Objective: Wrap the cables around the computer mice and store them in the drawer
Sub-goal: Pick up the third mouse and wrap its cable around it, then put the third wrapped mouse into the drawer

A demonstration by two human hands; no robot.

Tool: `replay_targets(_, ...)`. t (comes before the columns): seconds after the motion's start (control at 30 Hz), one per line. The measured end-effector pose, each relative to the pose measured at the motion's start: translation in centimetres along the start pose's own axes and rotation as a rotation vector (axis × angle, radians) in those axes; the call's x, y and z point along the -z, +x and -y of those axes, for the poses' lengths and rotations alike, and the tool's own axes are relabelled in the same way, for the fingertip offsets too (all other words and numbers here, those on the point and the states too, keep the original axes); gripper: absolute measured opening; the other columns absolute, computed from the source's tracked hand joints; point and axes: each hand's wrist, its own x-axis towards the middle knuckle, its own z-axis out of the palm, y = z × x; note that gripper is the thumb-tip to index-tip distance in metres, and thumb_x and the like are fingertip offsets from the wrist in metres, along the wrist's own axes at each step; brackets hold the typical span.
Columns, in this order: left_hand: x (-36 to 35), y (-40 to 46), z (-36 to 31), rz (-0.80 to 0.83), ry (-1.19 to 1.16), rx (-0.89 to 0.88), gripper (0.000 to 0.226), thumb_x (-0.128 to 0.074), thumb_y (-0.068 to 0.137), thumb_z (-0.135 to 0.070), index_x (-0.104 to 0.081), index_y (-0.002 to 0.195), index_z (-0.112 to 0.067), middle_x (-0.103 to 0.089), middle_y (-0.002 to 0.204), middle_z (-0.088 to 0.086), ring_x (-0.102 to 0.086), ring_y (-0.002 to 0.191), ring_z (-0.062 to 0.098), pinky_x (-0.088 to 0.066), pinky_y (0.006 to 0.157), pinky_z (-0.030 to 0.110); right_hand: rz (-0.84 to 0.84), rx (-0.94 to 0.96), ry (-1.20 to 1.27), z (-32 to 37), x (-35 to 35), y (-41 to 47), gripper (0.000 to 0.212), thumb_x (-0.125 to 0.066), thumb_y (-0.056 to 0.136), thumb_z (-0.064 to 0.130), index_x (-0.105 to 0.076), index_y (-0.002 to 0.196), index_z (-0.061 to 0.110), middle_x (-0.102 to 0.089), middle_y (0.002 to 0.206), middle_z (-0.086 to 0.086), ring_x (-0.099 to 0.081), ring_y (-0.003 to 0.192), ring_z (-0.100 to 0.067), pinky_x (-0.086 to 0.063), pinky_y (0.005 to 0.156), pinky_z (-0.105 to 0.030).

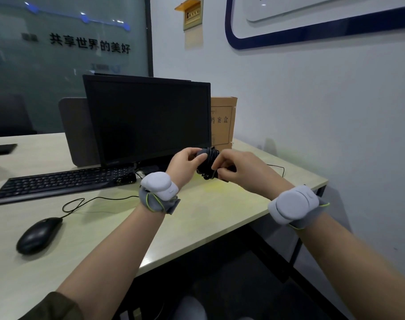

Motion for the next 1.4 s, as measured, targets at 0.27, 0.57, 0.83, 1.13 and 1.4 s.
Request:
replay_targets(0.27,0.6,-1.3,-0.4,0.356,-0.315,0.131,0.029,-0.049,0.094,-0.012,-0.057,0.12,-0.002,-0.063,0.106,0.008,-0.059,0.092,0.012,-0.051,0.082,0.018,-0.224,0.055,-0.088,-2.2,0.7,0.0,0.006,-0.067,0.081,0.024,-0.065,0.082,0.029,-0.059,0.088,0.008,-0.051,0.087,-0.017,-0.046,0.082,-0.04)
replay_targets(0.57,1.9,-2.6,-0.9,0.594,-0.322,0.206,0.029,-0.047,0.093,-0.013,-0.057,0.117,-0.001,-0.058,0.106,0.013,-0.055,0.096,0.02,-0.049,0.087,0.028,-0.057,-0.037,0.04,-1.8,1.5,-0.6,0.024,-0.074,0.072,0.039,-0.063,0.094,0.036,-0.055,0.098,0.013,-0.056,0.097,-0.013,-0.046,0.086,-0.031)
replay_targets(0.83,6.1,-5.7,0.2,0.675,-0.346,0.21,0.036,-0.057,0.077,-0.027,-0.063,0.109,-0.013,-0.066,0.104,0.003,-0.061,0.097,0.014,-0.053,0.079,0.02,0.43,-0.267,0.9,-0.2,-2.7,-2.4,0.025,-0.052,0.092,0.028,-0.06,0.115,0.021,-0.064,0.113,-0.007,-0.06,0.101,-0.017,-0.052,0.084,-0.029)
replay_targets(1.13,11.8,-14.3,6.8,0.646,-0.181,0.488,0.022,-0.055,0.083,-0.025,-0.064,0.101,-0.018,-0.065,0.086,-0.002,-0.063,0.073,0.006,-0.055,0.062,0.022,0.705,-0.403,1.152,4.6,-13.9,-4.5,0.015,-0.051,0.091,0.008,-0.061,0.103,0.007,-0.068,0.094,-0.003,-0.067,0.082,-0.013,-0.057,0.072,-0.023)
replay_targets(1.4,17.2,-21.9,13.2,0.674,-0.086,0.746,0.013,-0.056,0.082,-0.018,-0.057,0.093,-0.011,-0.06,0.074,0.004,-0.06,0.054,0.005,-0.052,0.046,0.019,0.978,-0.192,0.495,11.5,-22.5,-6.0,0.012,-0.063,0.086,0.03,-0.062,0.096,0.025,-0.063,0.094,0.005,-0.059,0.089,-0.006,-0.045,0.076,-0.018)
